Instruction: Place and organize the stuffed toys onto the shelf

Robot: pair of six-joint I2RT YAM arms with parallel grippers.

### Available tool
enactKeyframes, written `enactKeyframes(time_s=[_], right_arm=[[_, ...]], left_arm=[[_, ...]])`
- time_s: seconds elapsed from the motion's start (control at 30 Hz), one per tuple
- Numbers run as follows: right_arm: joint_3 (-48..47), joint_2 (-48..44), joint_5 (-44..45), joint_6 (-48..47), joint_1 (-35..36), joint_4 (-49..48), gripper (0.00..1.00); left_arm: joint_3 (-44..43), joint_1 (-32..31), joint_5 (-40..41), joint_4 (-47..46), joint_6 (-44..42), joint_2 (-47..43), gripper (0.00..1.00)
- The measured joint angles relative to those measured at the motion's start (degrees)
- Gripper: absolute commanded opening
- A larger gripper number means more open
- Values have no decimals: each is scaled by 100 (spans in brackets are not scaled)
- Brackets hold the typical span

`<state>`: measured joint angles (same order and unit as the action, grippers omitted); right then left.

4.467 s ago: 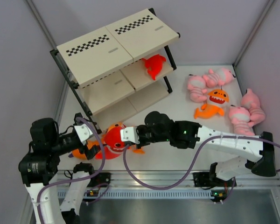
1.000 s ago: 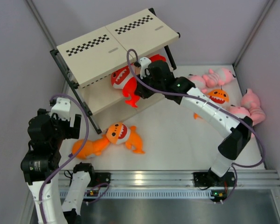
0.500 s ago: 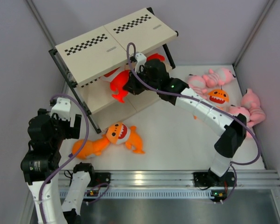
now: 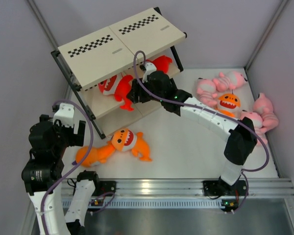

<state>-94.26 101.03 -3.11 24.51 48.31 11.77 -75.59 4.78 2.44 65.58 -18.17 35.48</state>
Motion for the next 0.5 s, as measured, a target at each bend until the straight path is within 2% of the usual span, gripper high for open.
enactKeyframes(time_s=[0.2, 0.27, 0.3, 0.33, 0.4, 0.43, 0.5], right_arm=[[728, -184, 243, 415, 46, -481, 56], [920, -293, 293, 527, 103, -664, 53], [1019, -354, 313, 586, 140, -776, 48], [1119, -407, 330, 649, 175, -905, 34], [1322, -485, 352, 800, 232, -1169, 20], [1416, -507, 363, 903, 256, -1305, 8], [1558, -518, 367, 1132, 267, -1499, 1]], left_arm=[[9, -7, -4, 0, 0, -13, 99], [13, -7, -2, 0, 0, -13, 99], [17, -9, -2, 0, 0, -13, 99], [24, -13, -2, 0, 0, -13, 99], [28, -22, -2, 2, 0, -13, 99], [28, -22, -4, 2, 0, -15, 99], [28, -22, -2, 2, 0, -15, 99]])
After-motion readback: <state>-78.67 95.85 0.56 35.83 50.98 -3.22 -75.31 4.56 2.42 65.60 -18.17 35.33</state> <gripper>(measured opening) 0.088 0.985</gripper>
